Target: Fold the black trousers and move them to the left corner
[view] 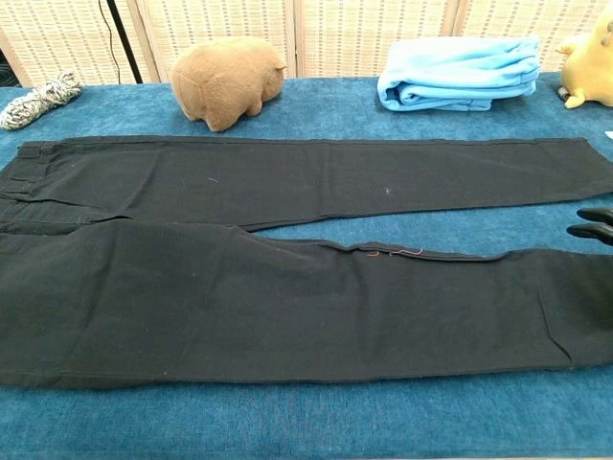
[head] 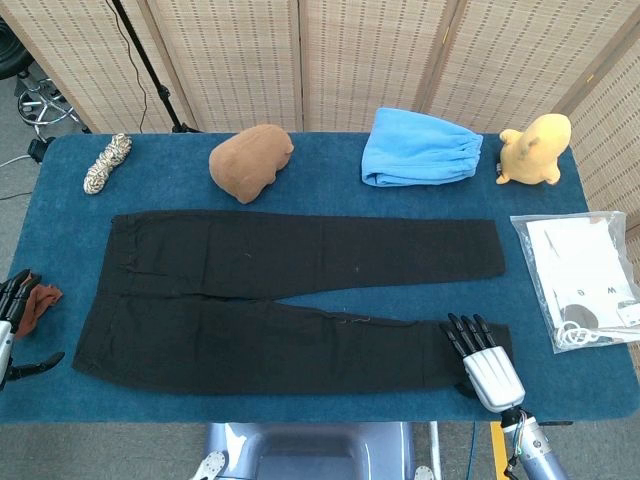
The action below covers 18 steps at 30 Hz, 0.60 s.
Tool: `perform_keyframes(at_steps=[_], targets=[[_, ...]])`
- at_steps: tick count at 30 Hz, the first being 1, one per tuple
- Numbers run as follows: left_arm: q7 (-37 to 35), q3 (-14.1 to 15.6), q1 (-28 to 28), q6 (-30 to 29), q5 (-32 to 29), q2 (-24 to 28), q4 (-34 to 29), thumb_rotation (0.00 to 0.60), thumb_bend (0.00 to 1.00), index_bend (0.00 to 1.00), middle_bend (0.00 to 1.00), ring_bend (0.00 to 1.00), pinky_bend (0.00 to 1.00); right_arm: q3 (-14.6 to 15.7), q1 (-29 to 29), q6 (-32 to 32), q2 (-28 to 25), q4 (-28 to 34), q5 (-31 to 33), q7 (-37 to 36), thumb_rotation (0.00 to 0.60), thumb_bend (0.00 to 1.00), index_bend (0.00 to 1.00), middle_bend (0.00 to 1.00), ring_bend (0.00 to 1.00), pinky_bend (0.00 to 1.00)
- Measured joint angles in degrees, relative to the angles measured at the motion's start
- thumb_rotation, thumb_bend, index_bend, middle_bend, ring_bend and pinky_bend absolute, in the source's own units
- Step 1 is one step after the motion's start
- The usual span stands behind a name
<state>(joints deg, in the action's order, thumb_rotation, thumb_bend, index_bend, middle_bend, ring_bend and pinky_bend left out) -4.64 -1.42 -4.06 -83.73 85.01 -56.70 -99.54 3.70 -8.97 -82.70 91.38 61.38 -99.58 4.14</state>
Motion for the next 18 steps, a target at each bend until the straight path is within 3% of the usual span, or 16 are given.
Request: perform_keyframes(at_steps=[4, 7, 13, 18], targets=[[0.0, 0.0, 0.0, 0.0, 0.0, 0.0, 0.0, 0.6, 0.0, 0.0, 0.0, 0.0, 0.0, 0.1, 0.1, -1.1, 1.5, -2.8, -0.2, -1.6, 0.6, 0.0, 0.22, 0.18, 0.14, 0.35], [-0.1, 0.0, 0.0, -0.1, 0.0, 0.0, 0.0, 0.6, 0.0, 0.0, 0.0, 0.0, 0.0, 0.4, 0.2, -1.4, 1.8, -3.2, -0.1, -2.0, 0.6, 0.03, 0.32, 0.27, 0.25, 0.46], [-0.2, 0.1, -0.2, 0.3, 0.4, -0.1, 0.2, 0.6, 0.0, 0.0, 0.0, 0.0, 0.0, 0.7, 0.4, -3.3, 2.0, -3.0, -0.7, -3.3, 0.6, 0.11, 0.49, 0.43, 0.4, 0.56], [0.2, 0.4, -0.6, 1.0, 1.1, -0.4, 0.4, 0.6, 0.0, 0.0, 0.0, 0.0, 0.0, 0.9, 0.4, -3.6, 2.4, -3.7, -0.7, -4.0, 0.6, 0.21, 0.53, 0.47, 0.44, 0.58]])
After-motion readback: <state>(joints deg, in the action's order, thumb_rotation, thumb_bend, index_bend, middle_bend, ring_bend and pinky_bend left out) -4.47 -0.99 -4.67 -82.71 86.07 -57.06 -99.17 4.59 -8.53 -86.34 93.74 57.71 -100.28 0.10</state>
